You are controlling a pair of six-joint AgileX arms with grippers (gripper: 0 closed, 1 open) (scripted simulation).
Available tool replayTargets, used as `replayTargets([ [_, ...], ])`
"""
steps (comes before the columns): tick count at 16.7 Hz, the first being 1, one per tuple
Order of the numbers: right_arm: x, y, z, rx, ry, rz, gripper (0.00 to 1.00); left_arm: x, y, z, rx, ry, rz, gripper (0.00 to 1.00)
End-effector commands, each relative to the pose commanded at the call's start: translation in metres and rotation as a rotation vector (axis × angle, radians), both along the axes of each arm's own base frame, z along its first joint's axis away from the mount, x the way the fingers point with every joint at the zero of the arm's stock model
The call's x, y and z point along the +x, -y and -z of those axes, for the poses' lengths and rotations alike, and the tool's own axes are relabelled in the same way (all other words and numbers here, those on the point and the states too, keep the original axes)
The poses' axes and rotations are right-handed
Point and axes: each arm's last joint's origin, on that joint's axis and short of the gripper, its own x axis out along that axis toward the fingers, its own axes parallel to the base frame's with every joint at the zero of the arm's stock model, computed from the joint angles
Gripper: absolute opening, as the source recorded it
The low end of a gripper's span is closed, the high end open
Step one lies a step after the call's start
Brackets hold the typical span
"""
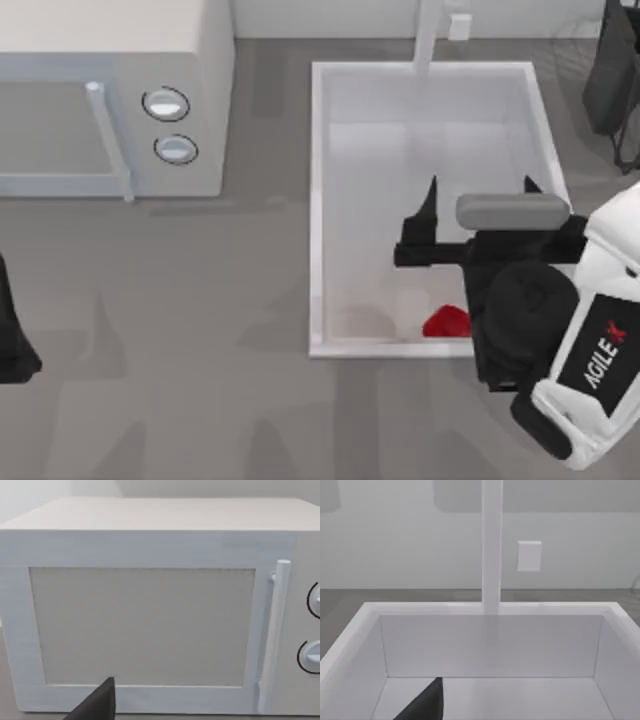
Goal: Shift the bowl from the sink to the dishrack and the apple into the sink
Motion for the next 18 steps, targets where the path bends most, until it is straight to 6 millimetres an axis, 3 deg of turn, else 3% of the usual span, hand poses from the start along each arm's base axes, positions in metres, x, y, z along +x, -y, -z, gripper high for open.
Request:
replayTargets([
  [5, 0.000, 0.002, -0.002, -0.001, -0.003, -0.003, 1.00, 0.000, 0.000, 0.000, 0.000, 0.000, 0.000, 1.00],
  [8, -0.002, 0.017, -0.014, -0.010, -0.033, -0.020, 1.00, 0.000, 0.000, 0.000, 0.000, 0.000, 0.000, 1.00],
  [13, -0.022, 0.070, -0.056, -0.022, -0.117, -0.045, 1.00, 0.000, 0.000, 0.000, 0.000, 0.000, 0.000, 1.00],
  [18, -0.074, 0.128, -0.094, 0.003, -0.137, -0.066, 1.00, 0.000, 0.000, 0.000, 0.000, 0.000, 0.000, 1.00],
])
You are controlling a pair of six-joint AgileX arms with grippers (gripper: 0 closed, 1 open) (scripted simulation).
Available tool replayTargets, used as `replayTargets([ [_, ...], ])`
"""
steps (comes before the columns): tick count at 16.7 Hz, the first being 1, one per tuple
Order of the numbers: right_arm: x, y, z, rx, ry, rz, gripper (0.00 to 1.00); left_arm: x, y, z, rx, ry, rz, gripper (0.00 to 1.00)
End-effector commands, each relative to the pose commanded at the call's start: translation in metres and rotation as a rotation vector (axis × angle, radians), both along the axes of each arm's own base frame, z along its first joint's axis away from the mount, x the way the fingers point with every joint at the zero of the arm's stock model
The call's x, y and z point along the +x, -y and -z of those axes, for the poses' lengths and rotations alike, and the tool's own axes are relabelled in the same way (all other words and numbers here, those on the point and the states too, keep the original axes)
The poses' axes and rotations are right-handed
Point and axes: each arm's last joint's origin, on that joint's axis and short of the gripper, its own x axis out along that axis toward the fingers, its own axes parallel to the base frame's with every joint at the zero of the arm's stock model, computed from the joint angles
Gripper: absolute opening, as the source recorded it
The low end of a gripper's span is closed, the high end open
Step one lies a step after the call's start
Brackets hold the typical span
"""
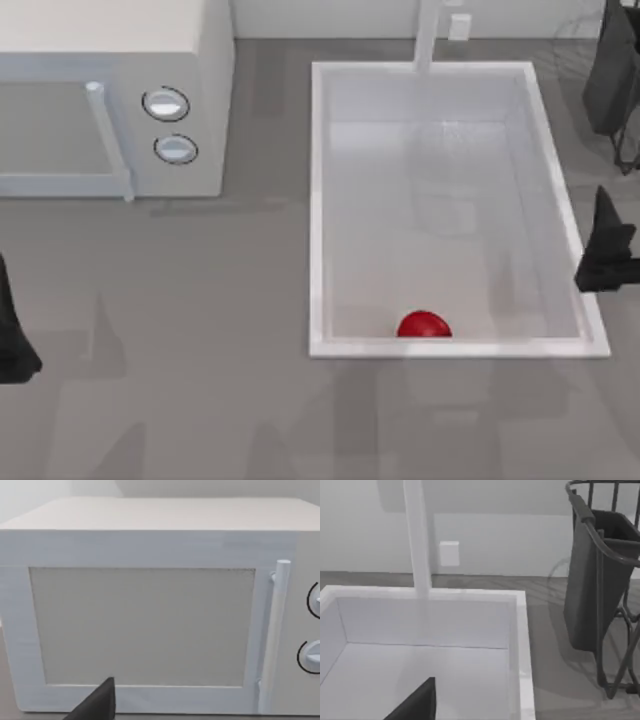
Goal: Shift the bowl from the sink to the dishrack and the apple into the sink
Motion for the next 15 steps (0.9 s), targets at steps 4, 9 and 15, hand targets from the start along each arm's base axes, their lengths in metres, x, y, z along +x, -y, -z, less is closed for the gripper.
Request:
replayTargets([
  [4, -0.042, 0.031, -0.005, 0.014, 0.022, 0.006, 1.00, 0.000, 0.000, 0.000, 0.000, 0.000, 0.000, 1.00],
  [9, -0.074, 0.049, -0.001, 0.010, 0.069, 0.027, 1.00, 0.000, 0.000, 0.000, 0.000, 0.000, 0.000, 1.00],
  [15, -0.090, 0.057, -0.007, -0.001, 0.134, 0.054, 1.00, 0.000, 0.000, 0.000, 0.000, 0.000, 0.000, 1.00],
])
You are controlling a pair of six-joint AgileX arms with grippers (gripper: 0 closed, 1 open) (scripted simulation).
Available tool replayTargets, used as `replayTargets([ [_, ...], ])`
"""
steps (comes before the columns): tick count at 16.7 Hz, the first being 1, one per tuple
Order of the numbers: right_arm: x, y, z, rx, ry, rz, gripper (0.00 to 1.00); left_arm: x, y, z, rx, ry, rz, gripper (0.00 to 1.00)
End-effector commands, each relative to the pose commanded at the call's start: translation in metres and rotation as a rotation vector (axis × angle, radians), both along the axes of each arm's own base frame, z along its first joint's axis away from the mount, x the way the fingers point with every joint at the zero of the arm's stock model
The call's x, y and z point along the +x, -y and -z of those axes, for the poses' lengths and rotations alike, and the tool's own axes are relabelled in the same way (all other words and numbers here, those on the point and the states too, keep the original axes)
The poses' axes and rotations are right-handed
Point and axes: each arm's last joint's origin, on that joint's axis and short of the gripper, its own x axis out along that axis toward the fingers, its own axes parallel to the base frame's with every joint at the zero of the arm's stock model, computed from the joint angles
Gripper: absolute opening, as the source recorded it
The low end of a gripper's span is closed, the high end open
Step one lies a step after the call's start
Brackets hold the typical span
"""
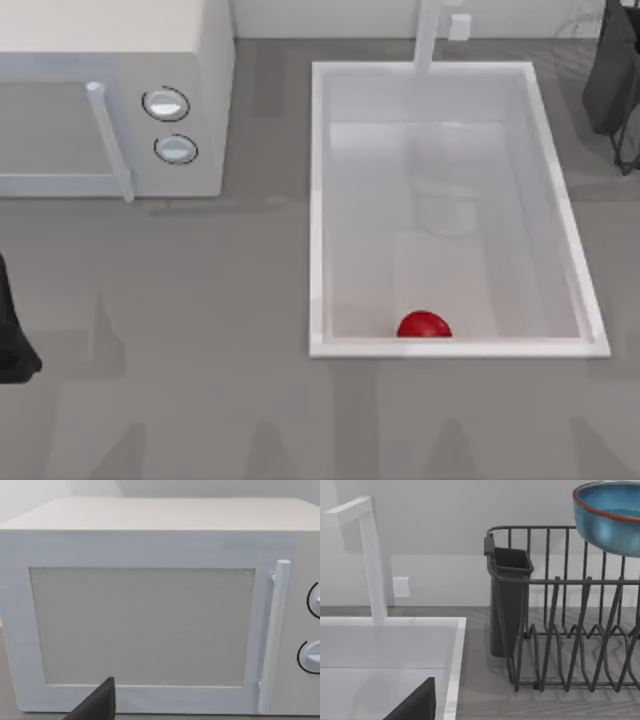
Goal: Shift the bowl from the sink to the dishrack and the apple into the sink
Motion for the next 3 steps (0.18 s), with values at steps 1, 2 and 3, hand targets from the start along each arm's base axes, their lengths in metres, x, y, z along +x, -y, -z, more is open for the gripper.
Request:
replayTargets([
  [1, -0.0007, 0.0003, -0.0005, -0.001, 0.003, 0.002, 1.00, 0.0000, 0.0000, 0.0000, 0.000, 0.000, 0.000, 1.00],
  [2, -0.0007, 0.0003, -0.0005, -0.001, 0.003, 0.002, 1.00, 0.0000, 0.0000, 0.0000, 0.000, 0.000, 0.000, 1.00],
  [3, -0.0007, 0.0003, -0.0005, -0.001, 0.003, 0.002, 1.00, 0.0000, 0.0000, 0.0000, 0.000, 0.000, 0.000, 1.00],
])
